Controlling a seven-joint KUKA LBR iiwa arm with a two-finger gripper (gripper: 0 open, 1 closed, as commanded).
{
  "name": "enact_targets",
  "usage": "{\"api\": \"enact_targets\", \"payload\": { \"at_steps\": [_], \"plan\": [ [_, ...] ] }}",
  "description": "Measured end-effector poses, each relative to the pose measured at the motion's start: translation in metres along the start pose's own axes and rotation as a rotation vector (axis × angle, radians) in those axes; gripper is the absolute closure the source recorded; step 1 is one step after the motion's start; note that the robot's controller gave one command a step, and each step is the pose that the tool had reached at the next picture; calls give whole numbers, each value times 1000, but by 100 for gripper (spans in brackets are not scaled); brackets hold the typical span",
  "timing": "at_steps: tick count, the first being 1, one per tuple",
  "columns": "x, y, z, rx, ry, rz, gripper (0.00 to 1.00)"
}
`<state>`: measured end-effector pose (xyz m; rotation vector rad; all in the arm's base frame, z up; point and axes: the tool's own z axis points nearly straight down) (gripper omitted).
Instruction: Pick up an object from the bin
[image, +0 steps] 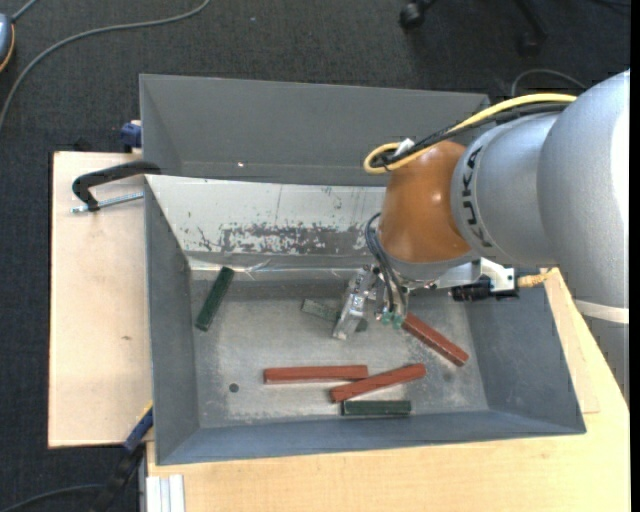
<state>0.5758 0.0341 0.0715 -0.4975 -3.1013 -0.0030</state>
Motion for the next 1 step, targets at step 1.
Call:
{"api": "enact_targets", "payload": {
  "at_steps": [1],
  "plan": [
    [32, 42, -139, -6, -12, -11, 100]
  ]
}}
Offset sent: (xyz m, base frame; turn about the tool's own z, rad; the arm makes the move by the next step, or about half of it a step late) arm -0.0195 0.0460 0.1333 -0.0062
